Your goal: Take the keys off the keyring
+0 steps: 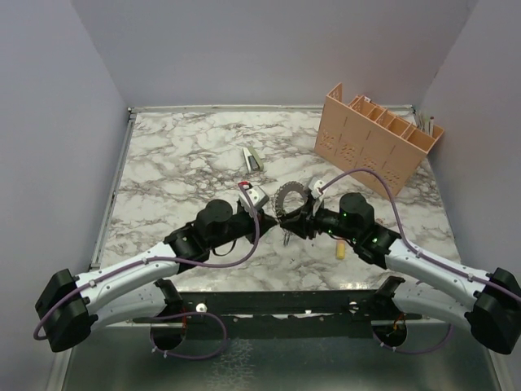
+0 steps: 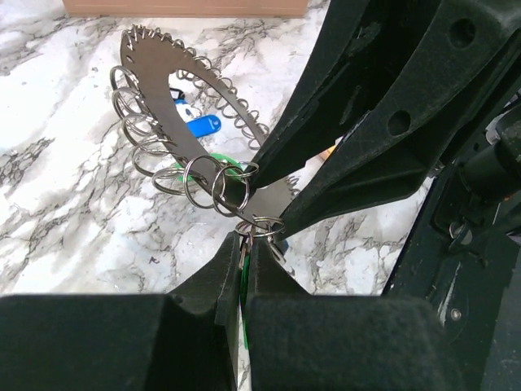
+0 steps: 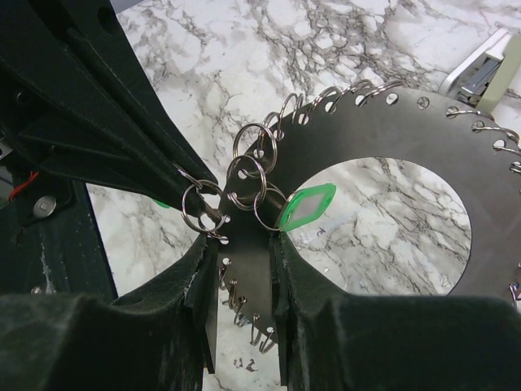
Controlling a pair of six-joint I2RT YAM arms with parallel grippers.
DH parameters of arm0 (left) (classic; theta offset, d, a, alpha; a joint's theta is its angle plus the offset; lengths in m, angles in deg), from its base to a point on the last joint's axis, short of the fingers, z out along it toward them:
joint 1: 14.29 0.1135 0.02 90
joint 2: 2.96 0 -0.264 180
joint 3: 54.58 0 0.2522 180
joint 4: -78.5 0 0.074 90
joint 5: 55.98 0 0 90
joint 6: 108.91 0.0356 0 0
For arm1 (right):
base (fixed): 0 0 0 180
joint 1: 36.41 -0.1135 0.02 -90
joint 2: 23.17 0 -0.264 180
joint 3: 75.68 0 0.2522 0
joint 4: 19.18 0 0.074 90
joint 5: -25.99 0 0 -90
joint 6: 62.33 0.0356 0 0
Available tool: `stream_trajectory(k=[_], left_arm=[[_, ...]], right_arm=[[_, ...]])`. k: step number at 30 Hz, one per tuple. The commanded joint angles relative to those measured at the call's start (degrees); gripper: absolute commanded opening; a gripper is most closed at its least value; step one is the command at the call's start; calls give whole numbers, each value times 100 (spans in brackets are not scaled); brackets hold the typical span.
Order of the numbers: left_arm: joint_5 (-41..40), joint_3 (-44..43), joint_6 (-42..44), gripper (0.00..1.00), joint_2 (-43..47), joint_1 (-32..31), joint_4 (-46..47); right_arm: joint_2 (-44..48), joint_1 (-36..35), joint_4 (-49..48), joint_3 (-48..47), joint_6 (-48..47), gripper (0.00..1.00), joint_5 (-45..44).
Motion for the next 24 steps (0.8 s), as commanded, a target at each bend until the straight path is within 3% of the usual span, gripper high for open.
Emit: stream_trajectory(k=[1, 4, 8, 13, 18, 24], left_arm=[[679, -35, -663, 0, 322, -30, 1381], [807, -5, -1247, 0, 253, -30, 2001], [509, -53, -1871, 0, 208, -30, 2302], [-467, -345, -559, 0, 492, -30, 890], [-905, -442, 709, 0, 787, -70, 179], [-1563, -970, 1844, 2, 679, -646, -1169]], right_arm=[[-280, 46, 14, 150, 56, 1, 3], [-397, 46, -205, 200, 150, 1, 141], [-563, 46, -149, 198, 122, 1, -309], [-596, 46, -43, 232, 24, 1, -396], [-609, 46, -13, 203, 2, 1, -304], [-551, 46, -103, 226, 11, 1, 17]])
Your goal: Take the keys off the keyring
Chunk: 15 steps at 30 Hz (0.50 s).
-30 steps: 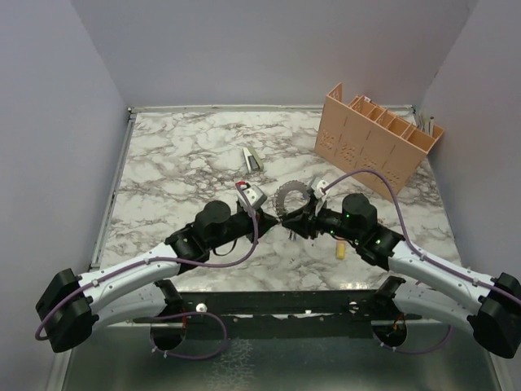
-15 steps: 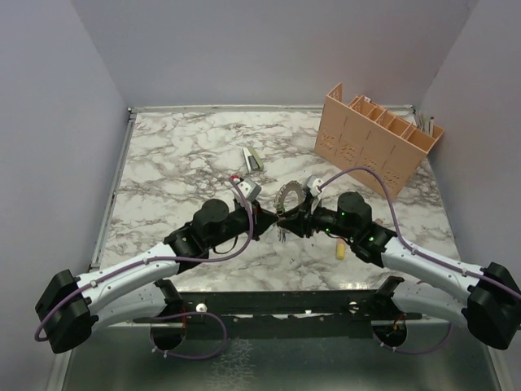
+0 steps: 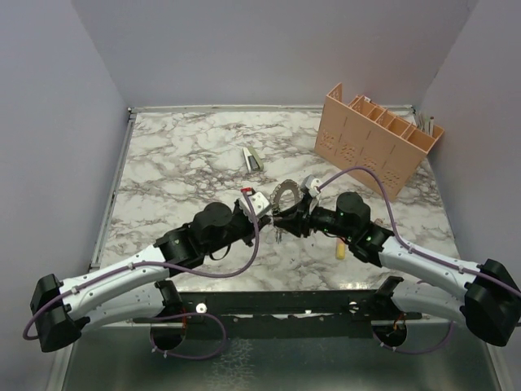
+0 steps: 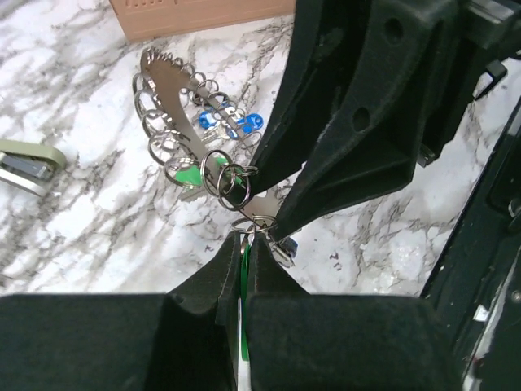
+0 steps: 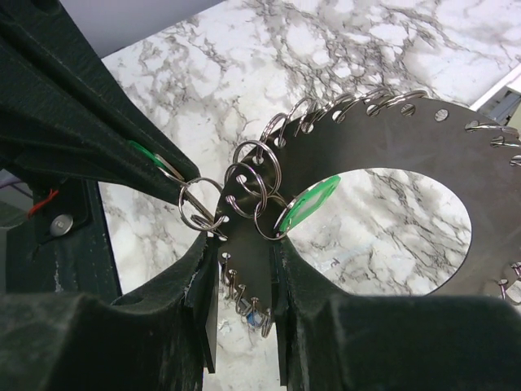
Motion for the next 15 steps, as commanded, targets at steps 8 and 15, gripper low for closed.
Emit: stream_trajectory(k=[8, 15], left_arm=[[-670, -197, -44, 0, 602, -537, 1358], [-598, -797, 624, 0, 231, -537, 580]], right_arm=[[-105, 90, 340, 314, -43, 1, 124], [-102, 90, 360, 338, -77, 1, 152]])
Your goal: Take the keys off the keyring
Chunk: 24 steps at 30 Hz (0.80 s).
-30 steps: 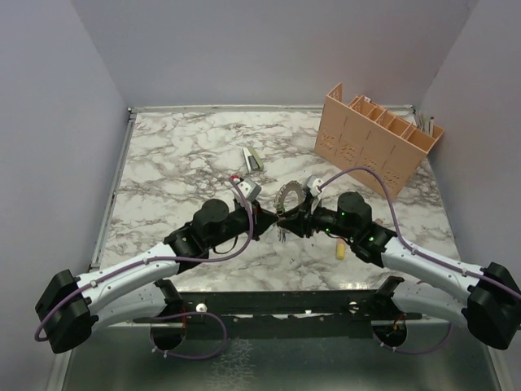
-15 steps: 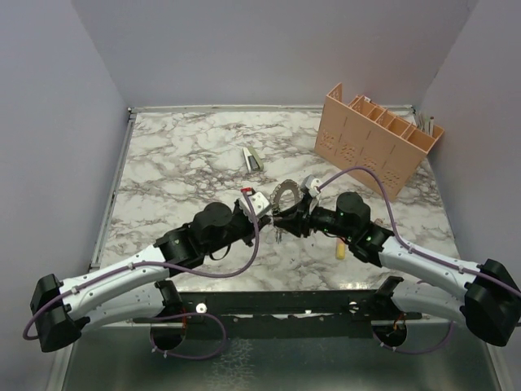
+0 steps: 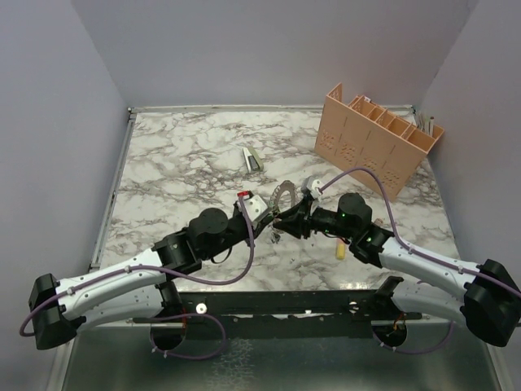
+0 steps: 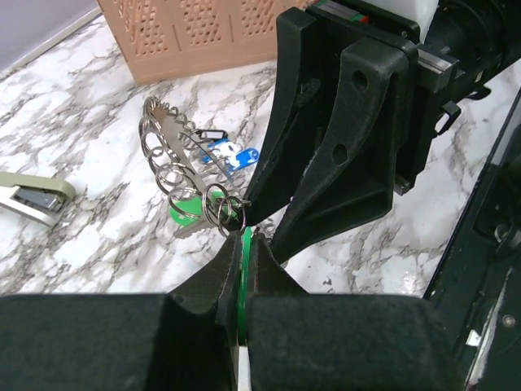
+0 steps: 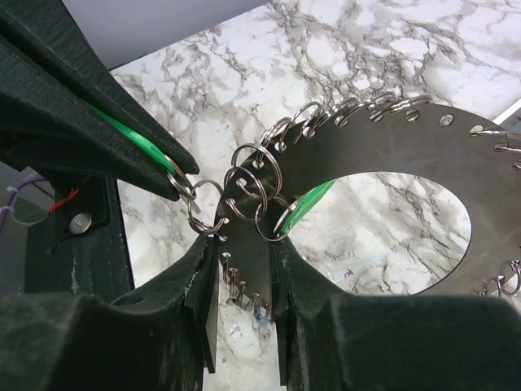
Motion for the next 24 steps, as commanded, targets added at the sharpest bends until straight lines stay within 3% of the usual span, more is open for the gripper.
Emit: stream_trajectory(k=[1, 5, 10, 17, 24], left_arm=[[-400, -1072, 631, 0, -82, -34, -337], [-1233, -966, 883, 22, 262, -34, -1095], [-1316, -141, 502, 41, 1182, -34, -592], [-1046, 867, -636, 48, 1784, -34, 285], [-576, 1704, -1188, 49, 1269, -34, 1432]], right_arm=[[-71, 95, 673, 279, -144, 1, -216], [41, 94, 679, 298, -165, 1, -210], [83, 94, 698, 292, -202, 1, -148], [116, 93, 780, 259, -299, 1, -89], [141, 88, 1319, -13, -516, 1, 72]])
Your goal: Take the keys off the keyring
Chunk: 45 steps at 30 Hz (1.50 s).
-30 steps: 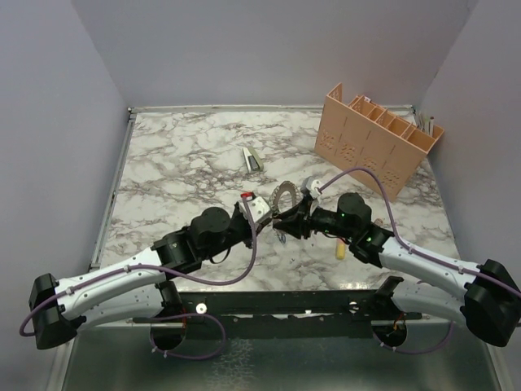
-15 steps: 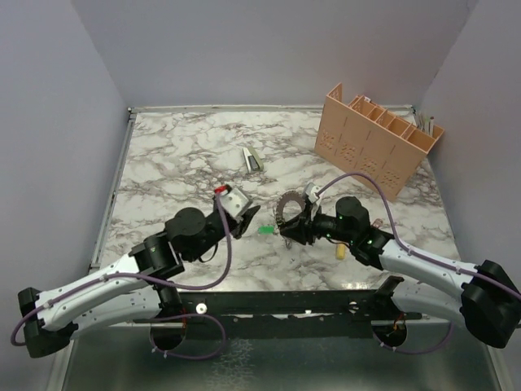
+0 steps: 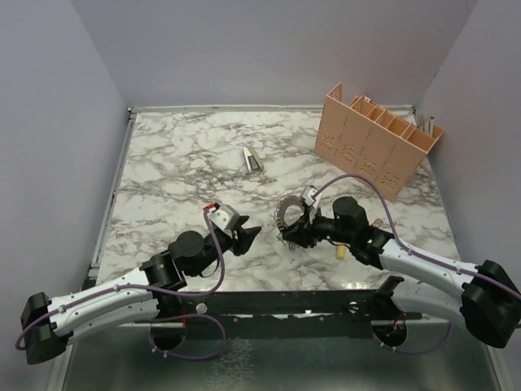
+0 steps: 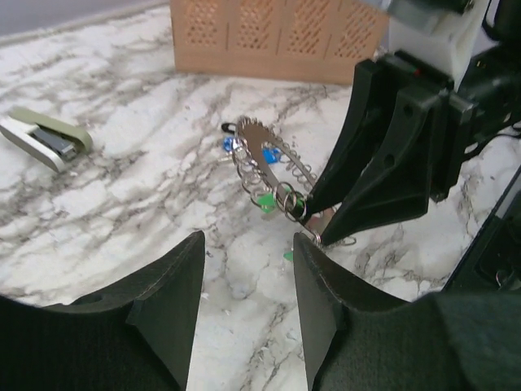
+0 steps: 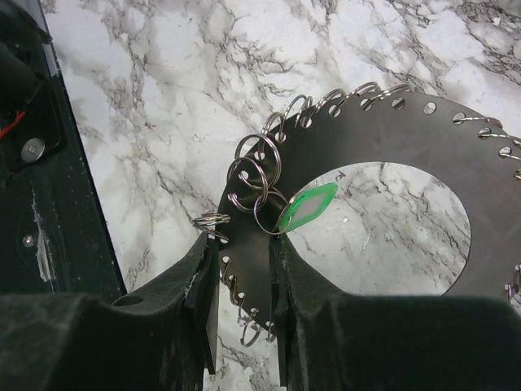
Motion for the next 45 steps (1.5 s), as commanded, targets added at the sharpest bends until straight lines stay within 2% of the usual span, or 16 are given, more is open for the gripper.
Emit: stream_trajectory(k=[1, 6, 10, 14, 21, 28, 35, 41, 43, 45], left_arm=[[405, 363, -439, 49, -352, -28, 1063], [409, 800, -4, 50, -641, -28, 1767], [752, 1161, 282, 52, -768, -28, 2498], [1064, 1344, 444, 53, -950, -28, 2850], [1629, 1363, 608, 59, -1573, -28, 3254], [1643, 1273, 753, 60, -2378, -28, 3617], [1839, 1287, 992, 59, -2808, -23, 4304], [2084, 1134, 1062, 56, -3239, -19, 4605], [2100, 1118, 1132, 51, -3309, -19, 4609], [2078, 1148, 1165, 41, -3254, -4, 4611]], right_arm=[[131, 13, 330, -320, -215, 1, 180], [312, 11, 598, -470, -233, 1, 361], [373, 10, 793, -559, -217, 1, 443], [410, 11, 850, -619, -190, 1, 578], [433, 11, 800, -652, -180, 1, 795], [446, 8, 800, -641, -214, 1, 948], [519, 13, 732, -591, -235, 1, 1180], [510, 14, 717, -581, -241, 1, 1284], [533, 11, 718, -568, -241, 1, 1311], [576, 12, 748, -560, -241, 1, 1318]])
